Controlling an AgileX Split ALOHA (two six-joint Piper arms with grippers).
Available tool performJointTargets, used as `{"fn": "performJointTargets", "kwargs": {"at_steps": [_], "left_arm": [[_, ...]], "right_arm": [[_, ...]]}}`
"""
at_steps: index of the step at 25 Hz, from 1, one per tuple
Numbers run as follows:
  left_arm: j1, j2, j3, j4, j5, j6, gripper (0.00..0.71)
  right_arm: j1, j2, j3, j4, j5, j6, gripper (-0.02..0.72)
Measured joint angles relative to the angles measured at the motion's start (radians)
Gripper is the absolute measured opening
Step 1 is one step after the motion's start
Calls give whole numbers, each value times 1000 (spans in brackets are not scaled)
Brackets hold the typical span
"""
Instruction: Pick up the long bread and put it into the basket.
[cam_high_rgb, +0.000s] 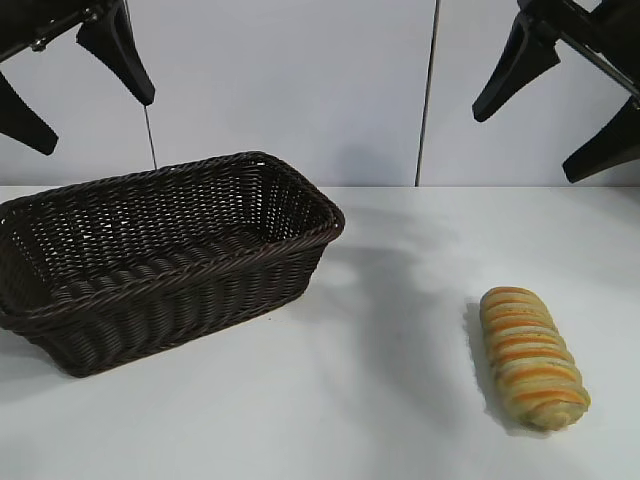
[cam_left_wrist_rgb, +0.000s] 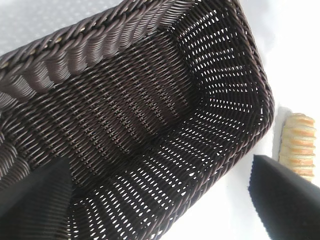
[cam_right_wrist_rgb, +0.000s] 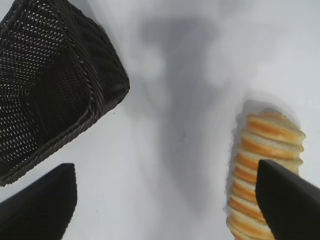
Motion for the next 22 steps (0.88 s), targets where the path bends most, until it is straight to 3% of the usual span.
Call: {"fn": "performJointTargets", "kwargs": {"at_steps": [15,22], "left_arm": [[0,0,0,0,-13,0,695],[0,0,0,0,-86,0,695]], "right_arm": [[0,0,0,0,0,0,695],[0,0,0,0,1,0,695]]}}
